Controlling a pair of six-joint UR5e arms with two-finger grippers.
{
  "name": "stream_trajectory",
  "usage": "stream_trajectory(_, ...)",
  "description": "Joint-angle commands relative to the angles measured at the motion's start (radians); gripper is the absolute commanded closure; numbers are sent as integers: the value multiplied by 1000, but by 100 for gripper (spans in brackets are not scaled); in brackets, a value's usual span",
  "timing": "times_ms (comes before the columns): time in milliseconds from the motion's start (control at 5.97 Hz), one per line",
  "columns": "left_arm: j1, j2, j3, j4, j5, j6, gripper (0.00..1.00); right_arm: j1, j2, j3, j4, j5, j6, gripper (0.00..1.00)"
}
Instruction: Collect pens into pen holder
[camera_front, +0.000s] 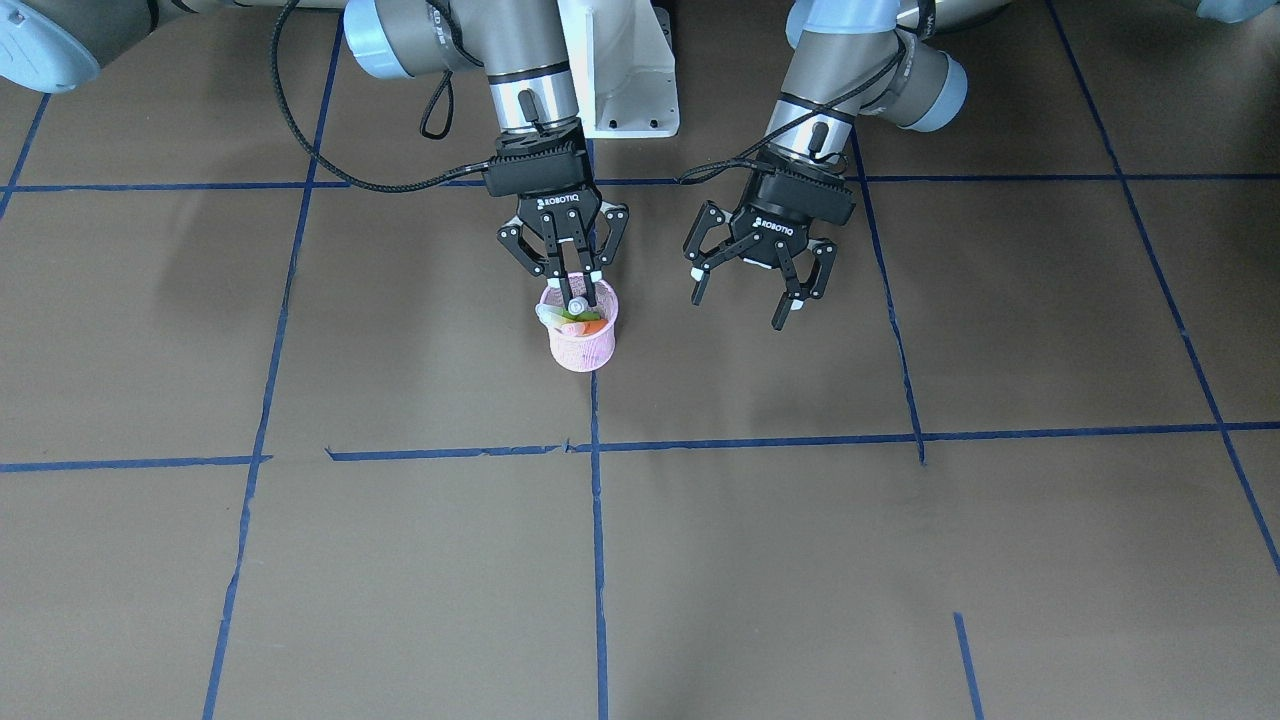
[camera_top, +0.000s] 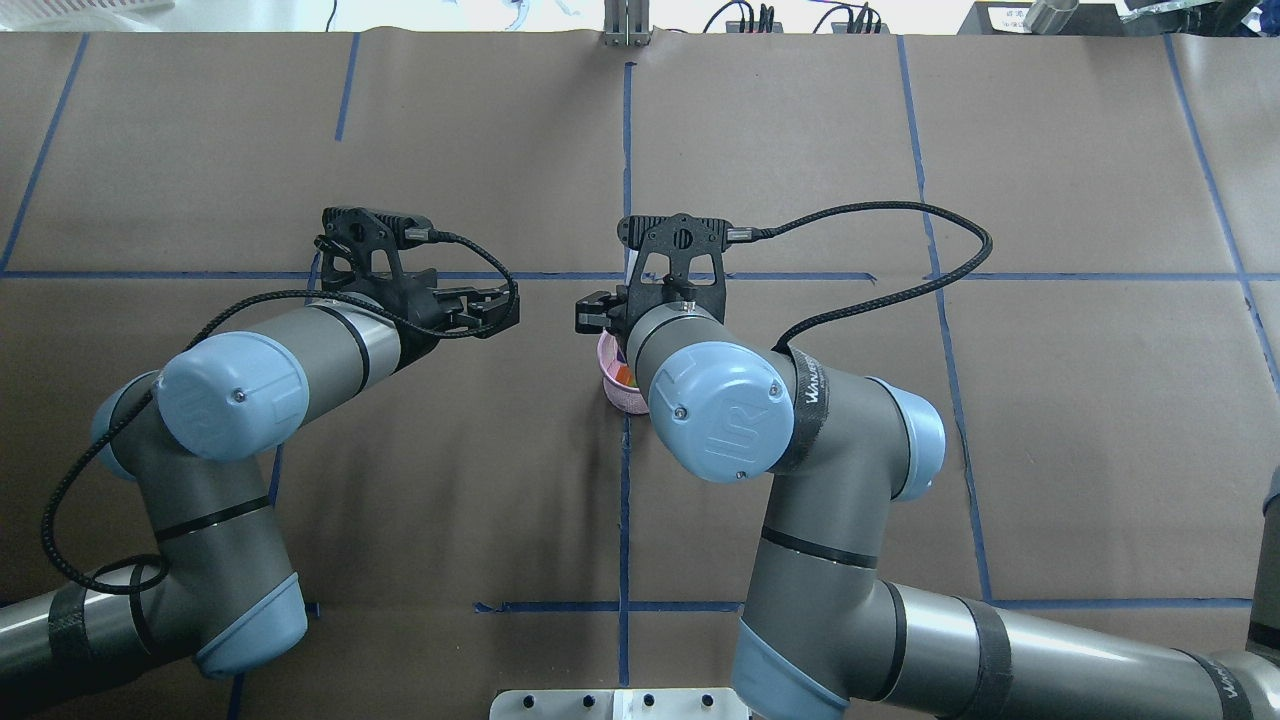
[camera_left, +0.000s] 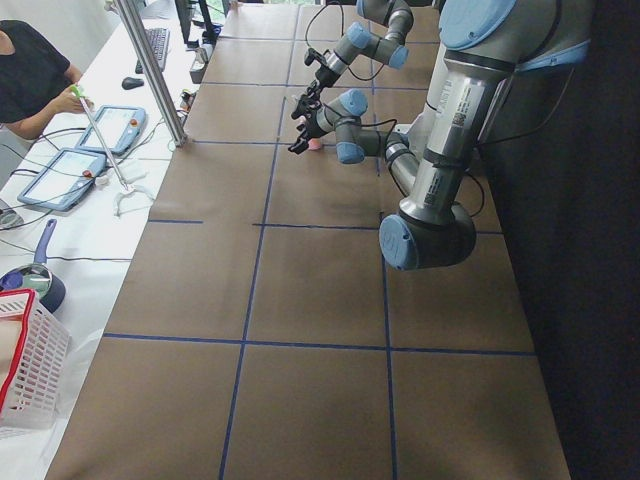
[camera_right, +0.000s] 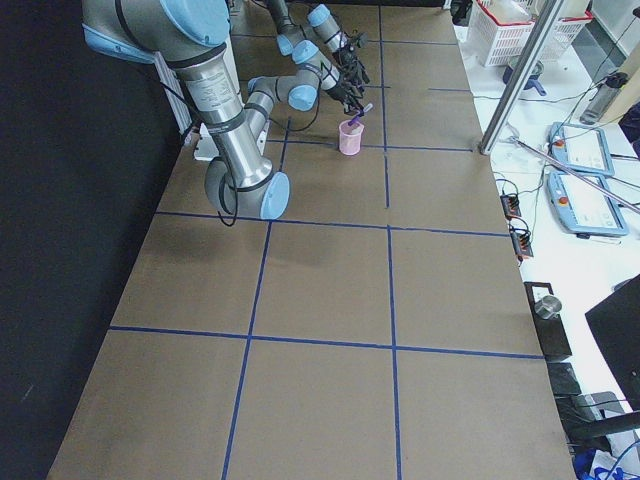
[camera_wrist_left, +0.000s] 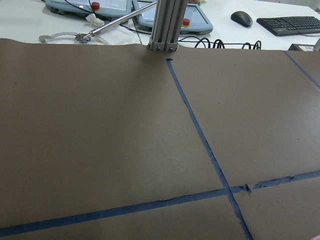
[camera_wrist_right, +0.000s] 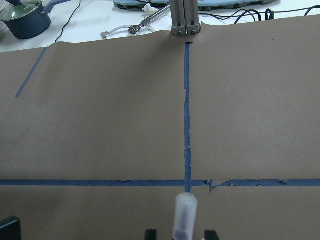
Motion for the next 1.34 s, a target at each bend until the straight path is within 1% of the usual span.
stream_trajectory(0,-2,0,0,0,0,0,0,-3,-4,3,-3,3,-5,0)
stream_trajectory(167,-5,1,0,2,-2,3,0,6,-4,30,-5,25,-10,0)
stream_trajectory(335,-52,6,0,14,-79,47,0,70,-10,36,-5,140,-11,0)
stream_trajectory(502,-121,41,14,20,-204,111,0,173,-66,39,0,329,-34,0)
stream_trajectory(670,-174,72,37,20,-281,198,0,278,-133,59,-2,480,-147,0)
stream_trajectory(837,-254,86,69,20,-416,236,0,359,-224,56,-5,597,-265,0)
stream_trajectory(1004,-353,118,92,35,-552,315,0,436,-306,55,-5,687,-378,0)
stream_trajectory(1172,-462,147,118,52,-686,401,0,542,-385,53,-7,796,-468,0)
